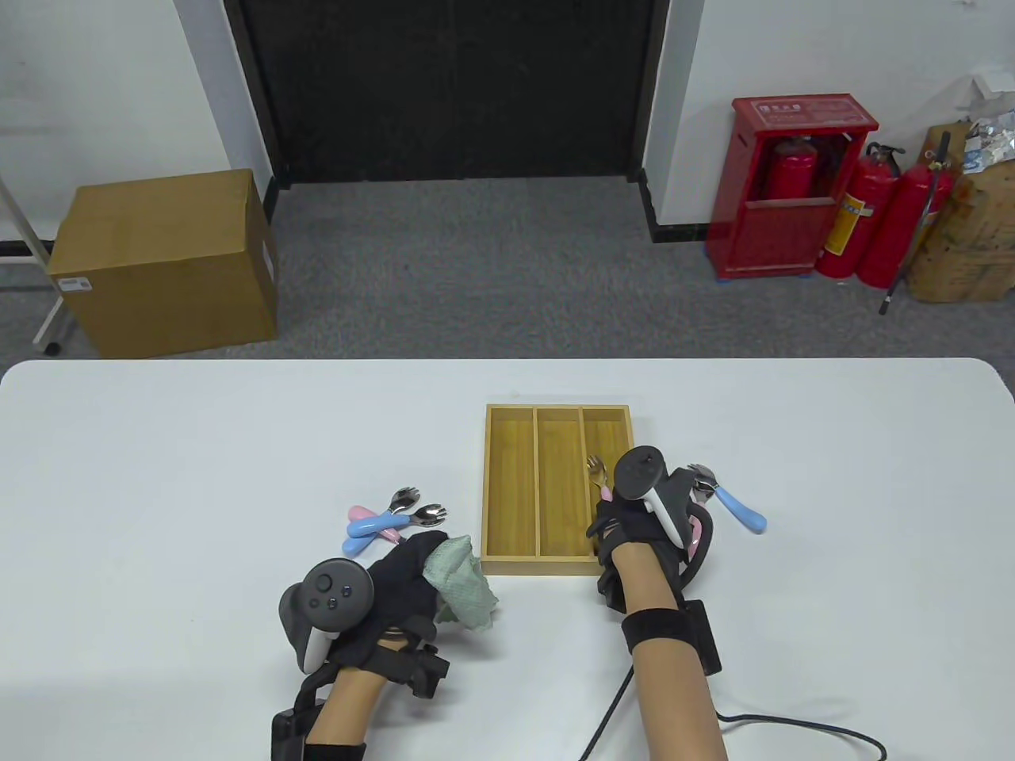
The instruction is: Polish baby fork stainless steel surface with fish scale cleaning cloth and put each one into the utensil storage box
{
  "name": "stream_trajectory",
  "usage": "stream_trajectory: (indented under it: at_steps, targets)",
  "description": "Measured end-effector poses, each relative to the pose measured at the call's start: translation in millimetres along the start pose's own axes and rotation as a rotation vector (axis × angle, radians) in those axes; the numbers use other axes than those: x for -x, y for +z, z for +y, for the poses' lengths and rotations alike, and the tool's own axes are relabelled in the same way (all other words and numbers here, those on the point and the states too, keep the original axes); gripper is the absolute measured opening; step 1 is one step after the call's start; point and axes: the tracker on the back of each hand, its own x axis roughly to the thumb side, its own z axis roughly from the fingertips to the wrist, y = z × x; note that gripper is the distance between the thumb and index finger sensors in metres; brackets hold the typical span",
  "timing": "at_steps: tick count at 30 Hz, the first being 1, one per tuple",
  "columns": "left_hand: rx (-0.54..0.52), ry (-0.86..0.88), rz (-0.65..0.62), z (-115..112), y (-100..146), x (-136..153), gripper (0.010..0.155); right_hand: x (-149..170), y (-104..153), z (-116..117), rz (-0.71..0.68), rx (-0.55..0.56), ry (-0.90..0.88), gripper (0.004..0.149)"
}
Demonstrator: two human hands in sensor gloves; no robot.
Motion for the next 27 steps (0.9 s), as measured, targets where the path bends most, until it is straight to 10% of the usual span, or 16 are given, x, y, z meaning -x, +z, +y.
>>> stream_trajectory:
  at_steps: [13, 27]
  targets:
    - [-0.013, -0.01, 0.012, 4.8, 1.6, 0.6, 0.046, 72.1, -18.5, -89.8, 0.135, 0.097, -0.145, 0.043]
    - [-0.012, -0.024, 0.03, 7.7, 3.8, 2.5, 0.047, 140.3, -28.1, -50.3, 0.324, 0.025, -0.064, 0.054]
